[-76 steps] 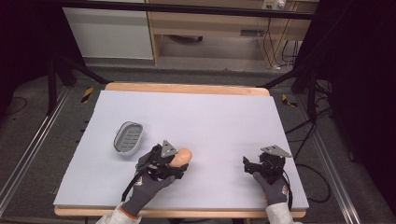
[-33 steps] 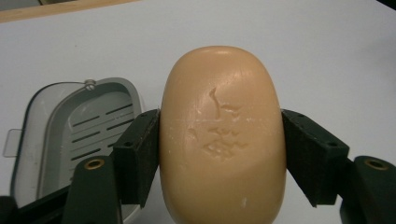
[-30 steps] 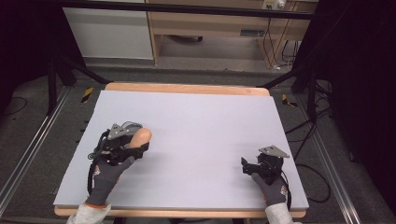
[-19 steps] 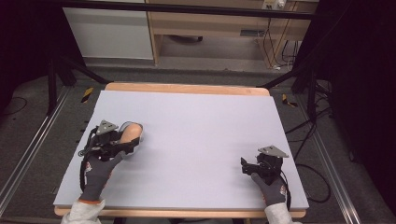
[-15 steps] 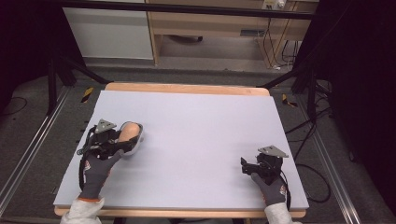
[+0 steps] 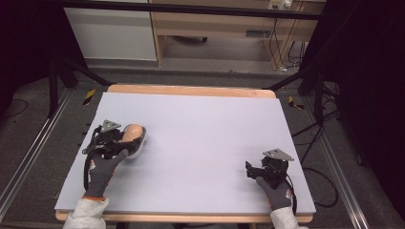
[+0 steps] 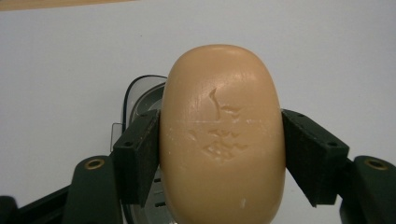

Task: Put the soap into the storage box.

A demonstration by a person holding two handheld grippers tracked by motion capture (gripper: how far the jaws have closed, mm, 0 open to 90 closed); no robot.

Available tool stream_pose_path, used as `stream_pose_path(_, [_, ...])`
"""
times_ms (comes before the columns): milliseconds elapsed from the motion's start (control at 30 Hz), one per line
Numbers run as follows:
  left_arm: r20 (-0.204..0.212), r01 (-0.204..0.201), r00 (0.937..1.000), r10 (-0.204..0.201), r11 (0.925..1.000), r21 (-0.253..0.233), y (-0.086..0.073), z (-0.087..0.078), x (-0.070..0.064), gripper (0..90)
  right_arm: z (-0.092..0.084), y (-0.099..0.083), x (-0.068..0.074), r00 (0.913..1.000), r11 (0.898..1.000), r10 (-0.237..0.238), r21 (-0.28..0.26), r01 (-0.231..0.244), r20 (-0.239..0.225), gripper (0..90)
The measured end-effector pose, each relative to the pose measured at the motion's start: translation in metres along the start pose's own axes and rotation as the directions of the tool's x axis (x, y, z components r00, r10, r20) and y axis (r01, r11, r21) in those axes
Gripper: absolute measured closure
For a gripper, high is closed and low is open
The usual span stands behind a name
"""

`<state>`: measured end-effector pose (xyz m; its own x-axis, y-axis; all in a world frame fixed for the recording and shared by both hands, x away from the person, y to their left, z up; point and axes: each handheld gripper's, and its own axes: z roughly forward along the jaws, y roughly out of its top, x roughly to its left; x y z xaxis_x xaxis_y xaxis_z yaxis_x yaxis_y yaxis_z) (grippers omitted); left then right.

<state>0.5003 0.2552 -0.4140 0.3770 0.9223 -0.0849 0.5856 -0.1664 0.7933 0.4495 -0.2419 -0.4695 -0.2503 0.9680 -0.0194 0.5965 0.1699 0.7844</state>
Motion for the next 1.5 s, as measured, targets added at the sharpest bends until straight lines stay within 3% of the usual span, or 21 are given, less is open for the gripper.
stream_pose_path(533, [-0.034,0.015,0.9993,-0.014,0.9991,0.039,-0.007,0.011,0.012,31.5,0.001,0.000,0.001,1.0000,1.000,-0.001,0.006,0.001,-0.002,5.5])
stream_pose_path(1000, [-0.058,0.003,0.9983,0.000,0.9985,0.054,-0.009,0.016,0.009,31.5,0.001,0.000,0.001,1.0000,1.000,-0.003,0.004,0.003,-0.003,5.5])
stream_pose_path(1367, [-0.048,0.018,0.9987,-0.015,0.9988,0.046,-0.011,0.020,0.007,31.2,0.001,-0.001,0.001,1.0000,1.000,-0.003,0.006,0.003,-0.003,5.4])
stream_pose_path(1500, [-0.078,0.005,0.9969,-0.002,0.9991,0.042,-0.011,0.020,0.004,32.4,0.001,-0.001,0.001,1.0000,1.000,-0.007,0.008,0.007,-0.003,5.4])
